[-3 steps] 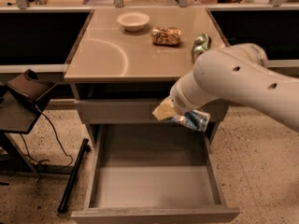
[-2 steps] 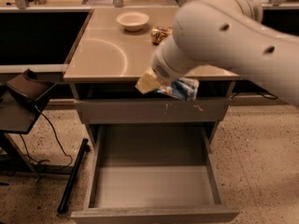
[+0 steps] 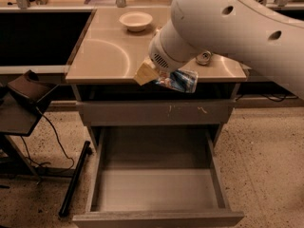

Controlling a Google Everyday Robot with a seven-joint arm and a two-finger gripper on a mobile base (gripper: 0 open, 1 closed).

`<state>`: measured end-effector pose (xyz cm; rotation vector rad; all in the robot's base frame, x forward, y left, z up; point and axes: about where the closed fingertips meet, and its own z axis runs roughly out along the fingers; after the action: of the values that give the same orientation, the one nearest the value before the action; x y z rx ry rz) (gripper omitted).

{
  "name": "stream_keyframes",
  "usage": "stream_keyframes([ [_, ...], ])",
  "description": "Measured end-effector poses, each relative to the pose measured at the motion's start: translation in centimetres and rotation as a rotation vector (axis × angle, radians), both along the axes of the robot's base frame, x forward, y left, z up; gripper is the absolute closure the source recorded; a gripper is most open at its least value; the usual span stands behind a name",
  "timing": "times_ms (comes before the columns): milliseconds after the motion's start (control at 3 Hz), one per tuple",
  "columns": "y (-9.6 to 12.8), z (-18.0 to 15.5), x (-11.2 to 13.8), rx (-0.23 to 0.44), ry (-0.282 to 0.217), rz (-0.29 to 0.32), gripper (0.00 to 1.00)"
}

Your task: Pick redbull can from middle drawer and place on counter

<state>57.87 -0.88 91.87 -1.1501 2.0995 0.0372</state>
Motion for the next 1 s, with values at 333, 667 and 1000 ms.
stream_keyframes([
  [333,0.1,0.5,1.4,0.008,-0.033,0.027,1.0],
  [667,1.9,-0.4,6.9,-0.008,-0.061,0.14,1.0],
  [1000,5.6,-4.3,13.8,-0.016,-0.036,0.249,1.0],
])
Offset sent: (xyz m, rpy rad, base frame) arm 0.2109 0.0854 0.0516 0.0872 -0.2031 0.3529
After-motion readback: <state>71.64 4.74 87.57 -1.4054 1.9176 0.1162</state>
